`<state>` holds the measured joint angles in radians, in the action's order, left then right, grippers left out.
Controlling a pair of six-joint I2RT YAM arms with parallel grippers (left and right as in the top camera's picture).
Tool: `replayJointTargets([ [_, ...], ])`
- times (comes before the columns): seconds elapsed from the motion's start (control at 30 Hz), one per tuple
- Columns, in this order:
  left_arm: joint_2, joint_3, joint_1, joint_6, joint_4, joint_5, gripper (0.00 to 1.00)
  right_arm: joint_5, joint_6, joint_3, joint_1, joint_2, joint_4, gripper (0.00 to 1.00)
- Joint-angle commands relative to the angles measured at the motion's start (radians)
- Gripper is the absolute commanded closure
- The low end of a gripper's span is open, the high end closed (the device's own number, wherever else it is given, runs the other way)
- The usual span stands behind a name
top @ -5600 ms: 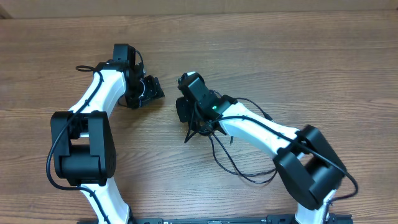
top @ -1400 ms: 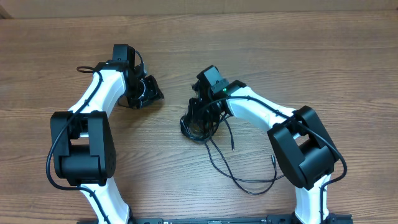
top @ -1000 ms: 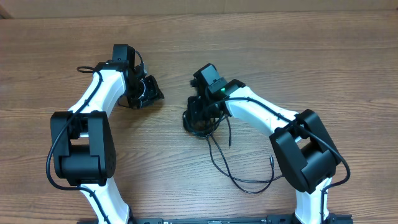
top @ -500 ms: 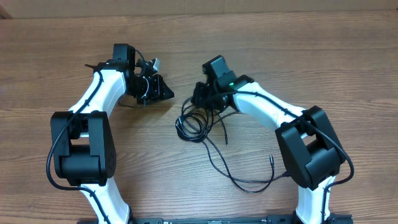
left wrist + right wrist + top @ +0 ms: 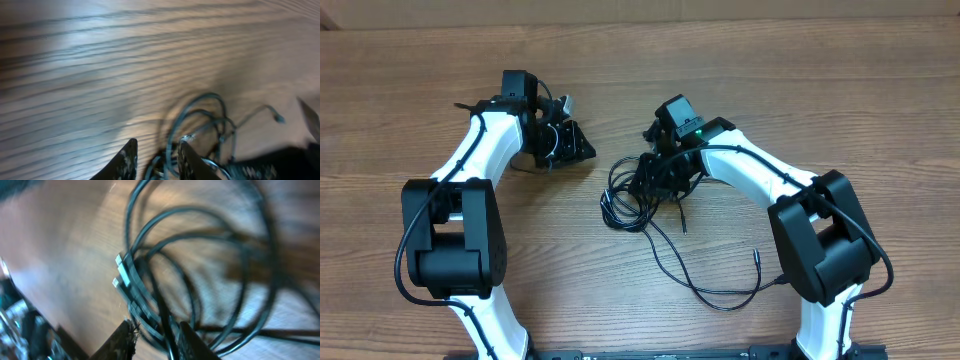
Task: Untangle cables
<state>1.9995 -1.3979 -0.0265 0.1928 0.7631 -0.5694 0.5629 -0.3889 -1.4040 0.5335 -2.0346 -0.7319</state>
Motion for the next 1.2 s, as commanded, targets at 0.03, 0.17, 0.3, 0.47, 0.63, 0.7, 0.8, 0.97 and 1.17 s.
replayJointTargets([
  [0.03,0.017,-0.013,-0.006,0.077,0.000,0.133,0.70,-0.009,0.155,0.002,0.076,0.062,-0.012,0.70],
  [0.17,0.017,-0.013,-0.006,0.077,0.001,0.164,0.68,-0.147,0.156,0.002,0.145,0.059,-0.011,0.68],
  [0.3,0.017,-0.013,-0.006,0.086,0.010,0.193,0.64,-0.372,0.134,0.000,0.199,0.059,-0.021,0.55],
  [0.47,0.017,-0.013,-0.006,0.099,0.009,0.192,0.59,-0.594,0.014,-0.064,0.197,0.060,-0.141,0.48],
  [0.63,0.017,-0.013,-0.006,0.100,0.009,0.192,0.58,-0.724,-0.050,-0.153,0.198,0.060,-0.242,0.39],
  [0.7,0.017,-0.013,-0.006,0.100,0.009,0.192,0.57,-0.734,-0.073,-0.175,0.198,0.060,-0.264,0.36],
  [0.8,0.017,-0.013,-0.006,0.100,0.010,0.192,0.56,-0.694,-0.081,-0.175,0.201,0.060,-0.266,0.35],
  [0.97,0.017,-0.013,-0.007,0.100,0.010,0.191,0.55,-0.480,0.028,-0.174,0.201,0.060,-0.259,0.46],
  [1.17,0.017,-0.013,-0.006,0.100,0.011,0.191,0.55,-0.383,0.092,-0.167,0.207,0.060,-0.257,0.91],
])
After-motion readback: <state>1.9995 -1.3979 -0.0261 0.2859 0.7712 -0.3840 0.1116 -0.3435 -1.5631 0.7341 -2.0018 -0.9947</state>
